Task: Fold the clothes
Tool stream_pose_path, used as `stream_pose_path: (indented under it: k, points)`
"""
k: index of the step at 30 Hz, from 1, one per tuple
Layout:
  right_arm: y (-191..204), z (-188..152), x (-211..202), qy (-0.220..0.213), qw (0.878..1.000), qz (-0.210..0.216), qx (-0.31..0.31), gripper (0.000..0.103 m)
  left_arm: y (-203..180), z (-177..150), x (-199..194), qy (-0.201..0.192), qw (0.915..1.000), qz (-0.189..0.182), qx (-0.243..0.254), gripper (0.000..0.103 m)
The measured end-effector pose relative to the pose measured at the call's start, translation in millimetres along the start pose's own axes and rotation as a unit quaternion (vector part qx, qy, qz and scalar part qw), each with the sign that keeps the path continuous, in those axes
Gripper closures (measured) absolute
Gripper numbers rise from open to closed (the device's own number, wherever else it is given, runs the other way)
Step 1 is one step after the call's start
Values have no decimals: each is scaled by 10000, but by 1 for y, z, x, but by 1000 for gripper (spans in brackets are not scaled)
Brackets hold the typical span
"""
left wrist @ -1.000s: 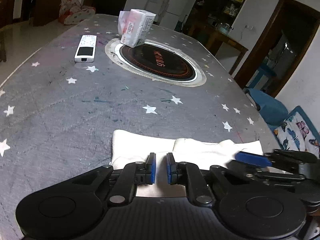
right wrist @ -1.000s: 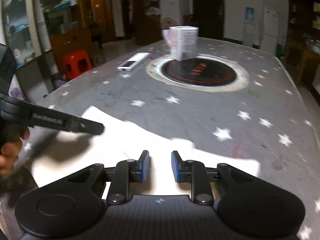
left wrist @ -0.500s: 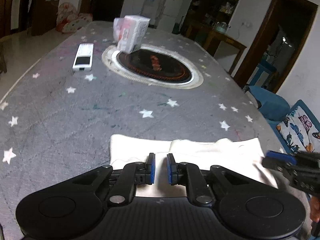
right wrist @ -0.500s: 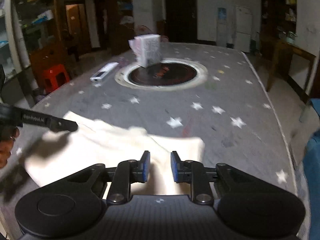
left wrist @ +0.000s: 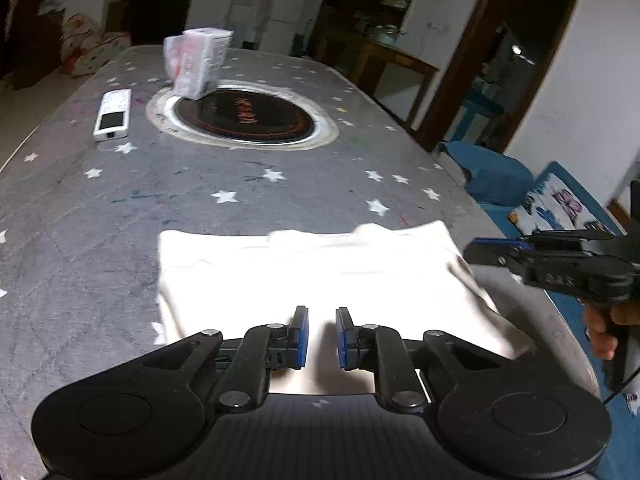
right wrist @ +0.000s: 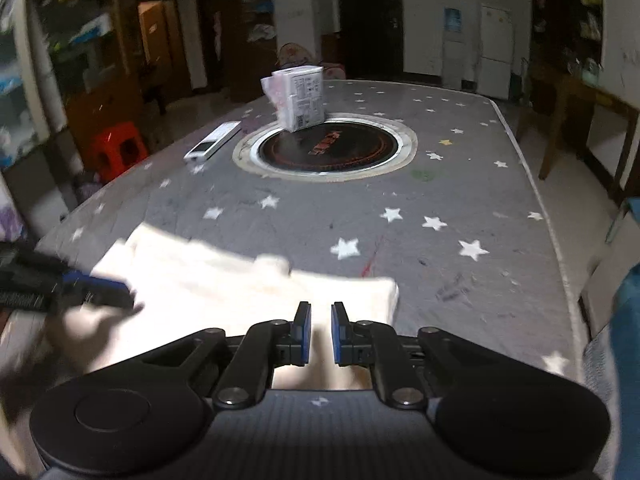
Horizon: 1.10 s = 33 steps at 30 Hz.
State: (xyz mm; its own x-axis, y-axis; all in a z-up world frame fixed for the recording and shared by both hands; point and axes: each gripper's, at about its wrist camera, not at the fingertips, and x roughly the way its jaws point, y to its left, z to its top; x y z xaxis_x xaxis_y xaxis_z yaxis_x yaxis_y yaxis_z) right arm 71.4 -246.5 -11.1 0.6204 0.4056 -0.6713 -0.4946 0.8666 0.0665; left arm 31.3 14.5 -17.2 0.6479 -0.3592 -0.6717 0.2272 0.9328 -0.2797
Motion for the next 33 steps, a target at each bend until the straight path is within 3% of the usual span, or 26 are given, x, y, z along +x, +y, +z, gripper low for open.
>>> stream_pose_path:
  k: [5, 9, 20, 24, 29, 33]
  points:
    - [23, -31, -23, 195, 9987, 62, -473, 94, -11, -13, 0, 37, 9996, -7, 285, 87]
    - [29, -57, -24, 212, 9980, -141, -572, 93, -3, -21, -1, 94, 9999, 36, 119, 87]
    - [43, -60, -46, 501, 9971, -69, -571, 93, 5, -31, -26, 197, 9997, -167, 30, 87]
    - [47, -45, -50, 278, 9979, 56, -578, 93, -4, -28, -40, -38, 9994, -203, 284, 83]
    - [76, -41, -35, 156, 9945, 527, -887, 93, -7, -39, -42, -4, 9988, -100, 482, 83]
    - [91, -52, -21, 305, 9908, 555, -1192, 92, 9, -50, -40, 104, 9996, -36, 264, 83]
